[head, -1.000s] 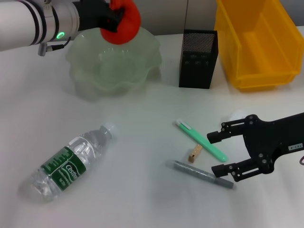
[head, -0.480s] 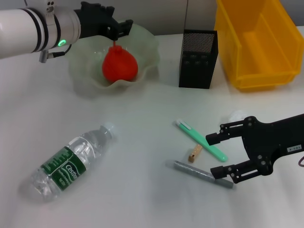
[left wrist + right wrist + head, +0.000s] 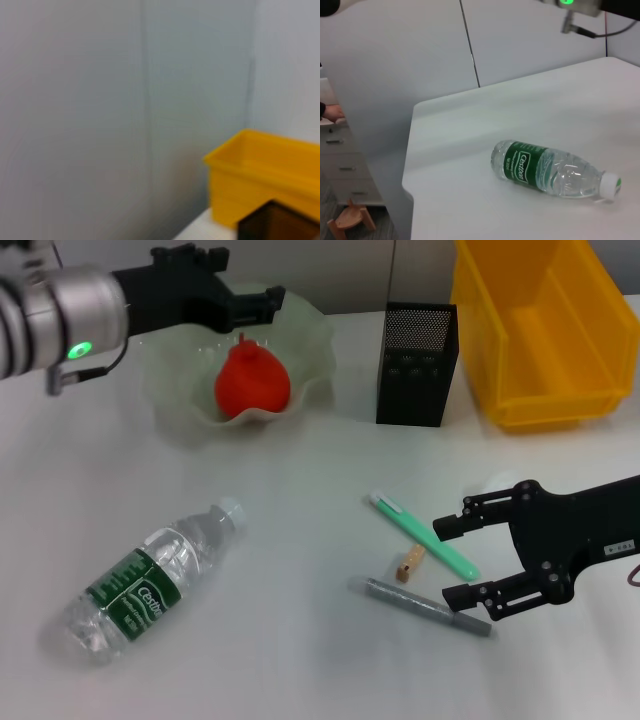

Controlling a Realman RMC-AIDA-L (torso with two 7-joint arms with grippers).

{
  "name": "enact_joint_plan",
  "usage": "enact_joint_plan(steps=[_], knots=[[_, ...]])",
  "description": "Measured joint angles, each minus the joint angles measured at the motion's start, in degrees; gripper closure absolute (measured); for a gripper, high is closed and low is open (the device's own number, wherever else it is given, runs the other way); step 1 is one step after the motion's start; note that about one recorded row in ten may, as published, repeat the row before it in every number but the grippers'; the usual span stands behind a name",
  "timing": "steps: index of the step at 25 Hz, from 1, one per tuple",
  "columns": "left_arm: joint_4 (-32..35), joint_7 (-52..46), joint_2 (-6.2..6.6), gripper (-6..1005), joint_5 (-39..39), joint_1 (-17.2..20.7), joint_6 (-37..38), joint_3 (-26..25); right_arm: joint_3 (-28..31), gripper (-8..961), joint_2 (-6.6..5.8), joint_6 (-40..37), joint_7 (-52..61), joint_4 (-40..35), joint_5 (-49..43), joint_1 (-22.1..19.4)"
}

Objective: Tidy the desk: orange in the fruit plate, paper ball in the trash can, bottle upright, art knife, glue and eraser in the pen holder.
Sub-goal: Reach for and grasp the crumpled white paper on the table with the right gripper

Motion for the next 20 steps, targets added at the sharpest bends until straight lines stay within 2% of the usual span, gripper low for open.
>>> enact_joint_plan(steps=[6, 14, 15, 20], knots=[[4.16, 5.42, 0.05, 151, -6.34, 6.32, 22.18, -7.93, 0.19, 217, 0.0, -0.08, 1.12, -0.12, 0.08, 0.32], [3.98, 11.89, 0.04, 156, -9.32, 11.16, 45.84, -15.64, 0.54, 220, 0.0, -0.2, 1.45, -0.34, 0.8, 0.17], [3.55, 14.09, 0.07, 156, -9.36, 12.27, 50.56, -16.81, 0.59, 221, 0.0, -0.15, 1.65, -0.49, 0.8, 0.09], [3.14, 18.54, 0.1, 159, -8.43, 15.55, 56.37, -17.96, 0.72, 224, 0.0, -0.04, 4.2, -1.93, 0.85, -0.18]])
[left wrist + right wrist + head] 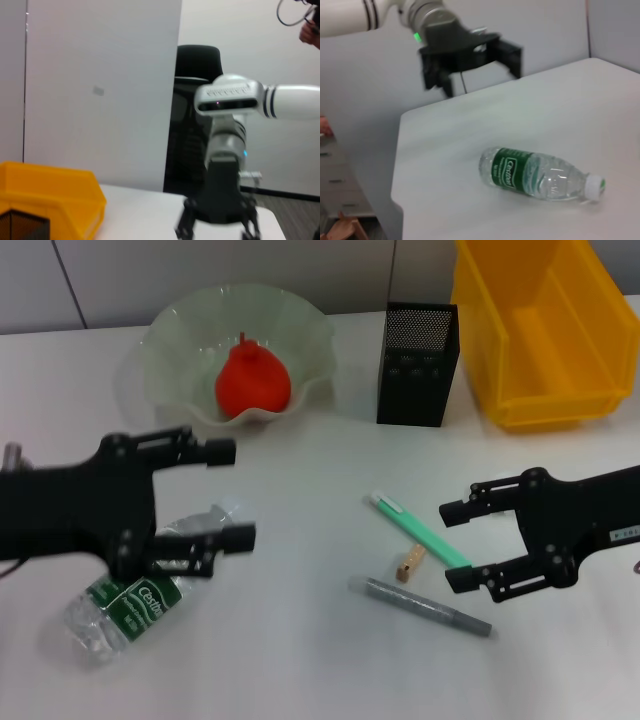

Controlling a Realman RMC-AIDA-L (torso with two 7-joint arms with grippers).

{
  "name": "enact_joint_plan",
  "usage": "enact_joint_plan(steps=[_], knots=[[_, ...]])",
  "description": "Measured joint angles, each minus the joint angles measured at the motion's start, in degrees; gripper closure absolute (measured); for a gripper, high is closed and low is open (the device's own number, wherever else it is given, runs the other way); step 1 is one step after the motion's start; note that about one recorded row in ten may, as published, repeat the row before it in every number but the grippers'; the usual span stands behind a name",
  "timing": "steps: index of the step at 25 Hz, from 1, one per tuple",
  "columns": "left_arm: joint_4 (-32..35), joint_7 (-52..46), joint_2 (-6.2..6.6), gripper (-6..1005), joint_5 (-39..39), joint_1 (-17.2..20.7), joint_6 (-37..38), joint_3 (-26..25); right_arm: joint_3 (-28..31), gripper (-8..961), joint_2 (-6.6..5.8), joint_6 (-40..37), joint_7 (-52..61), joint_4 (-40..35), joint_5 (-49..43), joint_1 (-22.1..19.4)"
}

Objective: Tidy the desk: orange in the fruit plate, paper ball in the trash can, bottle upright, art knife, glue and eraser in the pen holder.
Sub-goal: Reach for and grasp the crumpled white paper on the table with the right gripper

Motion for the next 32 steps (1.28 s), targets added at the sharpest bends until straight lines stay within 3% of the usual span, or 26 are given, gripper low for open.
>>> enact_joint_plan(steps=[10, 18, 25, 32], knots=[[-0.53, 3.64, 0.16, 165, 1.87, 3.88, 1.23, -0.13, -0.07, 229, -0.27, 0.05, 14.96, -9.7, -2.05, -0.15], [-3.28, 5.85, 0.52, 169, 2.04, 4.02, 1.39, -0.19, -0.81, 232, -1.37, 0.19, 34.52, -20.47, -16.05, 3.68], [-3.76, 5.99, 0.7, 173, 2.15, 4.11, 1.44, -0.06, -3.07, 236, -3.36, 2.25, 45.19, -16.92, -29.39, 11.63], [-4.47, 6.01, 0.71, 177, 2.48, 4.38, 1.53, -0.02, -13.0, 240, -2.61, 10.08, 52.0, -11.41, -36.59, 15.65]])
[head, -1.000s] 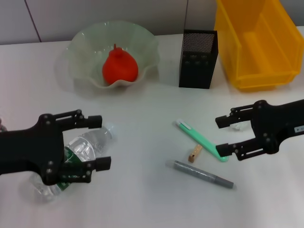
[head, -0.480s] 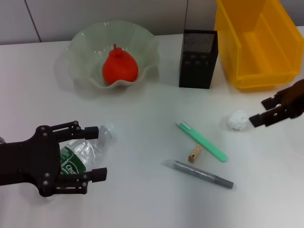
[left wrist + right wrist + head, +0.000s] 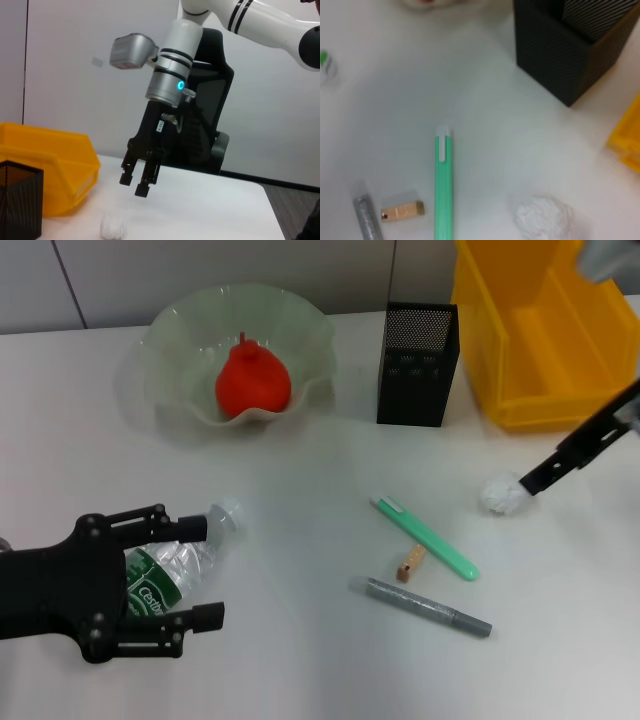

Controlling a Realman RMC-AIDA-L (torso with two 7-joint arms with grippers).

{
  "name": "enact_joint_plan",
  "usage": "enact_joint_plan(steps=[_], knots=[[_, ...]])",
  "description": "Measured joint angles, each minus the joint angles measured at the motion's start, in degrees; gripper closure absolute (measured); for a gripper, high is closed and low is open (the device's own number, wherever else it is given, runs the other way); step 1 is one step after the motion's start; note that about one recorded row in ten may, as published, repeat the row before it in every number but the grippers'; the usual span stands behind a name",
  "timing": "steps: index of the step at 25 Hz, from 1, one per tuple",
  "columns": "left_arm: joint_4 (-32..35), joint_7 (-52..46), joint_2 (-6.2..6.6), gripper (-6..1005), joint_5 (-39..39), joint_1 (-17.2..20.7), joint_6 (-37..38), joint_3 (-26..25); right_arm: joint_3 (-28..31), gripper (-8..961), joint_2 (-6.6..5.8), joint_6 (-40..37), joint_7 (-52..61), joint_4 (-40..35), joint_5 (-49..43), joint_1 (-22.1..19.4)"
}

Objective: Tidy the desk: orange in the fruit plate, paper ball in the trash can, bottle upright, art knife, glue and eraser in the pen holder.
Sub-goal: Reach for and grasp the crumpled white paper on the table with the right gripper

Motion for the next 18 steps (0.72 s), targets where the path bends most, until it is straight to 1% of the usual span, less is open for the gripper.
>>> enact_joint_plan(steps=[4, 7, 9, 13, 18], knots=[[-0.01, 0.0, -0.31, 179, 1.55, 0.1, 0.08, -0.18, -3.94, 242, 0.68, 4.49, 2.34, 4.92, -1.64, 2.1], [-0.01, 0.0, -0.49, 181, 2.33, 0.11, 0.12, -0.18, -5.29, 243, 1.55, 7.14, 2.8, 6.76, -2.45, 2.89], [-0.01, 0.0, -0.55, 182, 2.47, 0.11, 0.13, -0.16, -6.3, 244, 1.92, 8.38, 3.32, 7.39, -2.94, 3.11], [-0.01, 0.0, -0.65, 184, 2.51, 0.11, 0.14, -0.12, -8.97, 246, 2.07, 10.59, 5.11, 9.05, -3.69, 3.36], [-0.01, 0.0, -0.7, 187, 2.55, 0.11, 0.13, -0.09, -9.91, 249, 2.4, 11.68, 5.7, 10.84, -3.91, 3.89]])
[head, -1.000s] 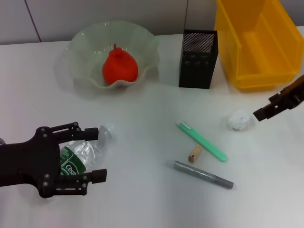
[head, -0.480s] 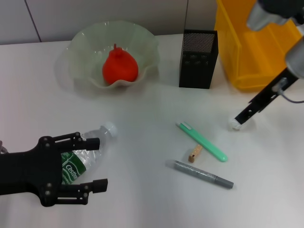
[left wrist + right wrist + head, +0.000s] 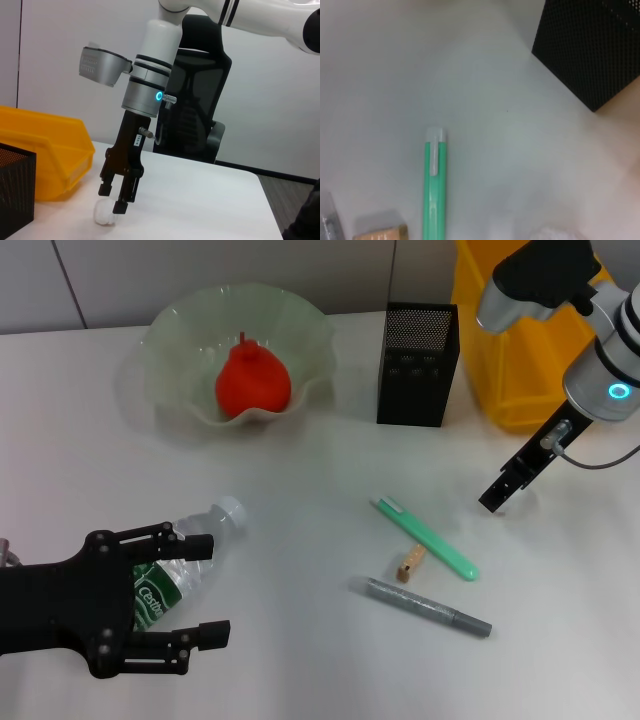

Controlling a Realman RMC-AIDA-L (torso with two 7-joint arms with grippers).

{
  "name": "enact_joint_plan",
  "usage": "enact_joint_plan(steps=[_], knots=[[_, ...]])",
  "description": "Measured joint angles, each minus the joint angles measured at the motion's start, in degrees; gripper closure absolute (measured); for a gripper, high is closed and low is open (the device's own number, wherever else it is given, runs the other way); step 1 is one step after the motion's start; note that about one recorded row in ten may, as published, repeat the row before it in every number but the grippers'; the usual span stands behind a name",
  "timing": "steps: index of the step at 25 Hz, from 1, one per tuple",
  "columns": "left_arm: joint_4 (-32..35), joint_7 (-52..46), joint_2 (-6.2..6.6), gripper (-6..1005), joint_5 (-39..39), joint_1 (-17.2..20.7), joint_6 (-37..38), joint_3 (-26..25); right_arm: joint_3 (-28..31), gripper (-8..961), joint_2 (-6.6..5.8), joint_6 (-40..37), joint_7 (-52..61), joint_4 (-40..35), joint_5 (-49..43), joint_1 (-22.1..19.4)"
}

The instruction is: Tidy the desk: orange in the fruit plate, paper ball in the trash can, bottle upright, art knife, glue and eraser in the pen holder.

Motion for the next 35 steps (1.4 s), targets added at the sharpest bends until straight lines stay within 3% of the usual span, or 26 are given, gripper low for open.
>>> enact_joint_plan(steps=[25, 35], knots=[[-2.18, 0.84, -0.09, 201, 0.0, -0.34, -0.62, 0.01, -0.19, 261, 0.19, 5.45, 1.44, 7.55, -2.91, 2.34], [-3.0, 2.26, -0.16, 207, -0.22, -0.65, -1.24, 0.01, -0.28, 443, 0.22, 5.34, 0.98, 7.27, -2.73, 2.29]])
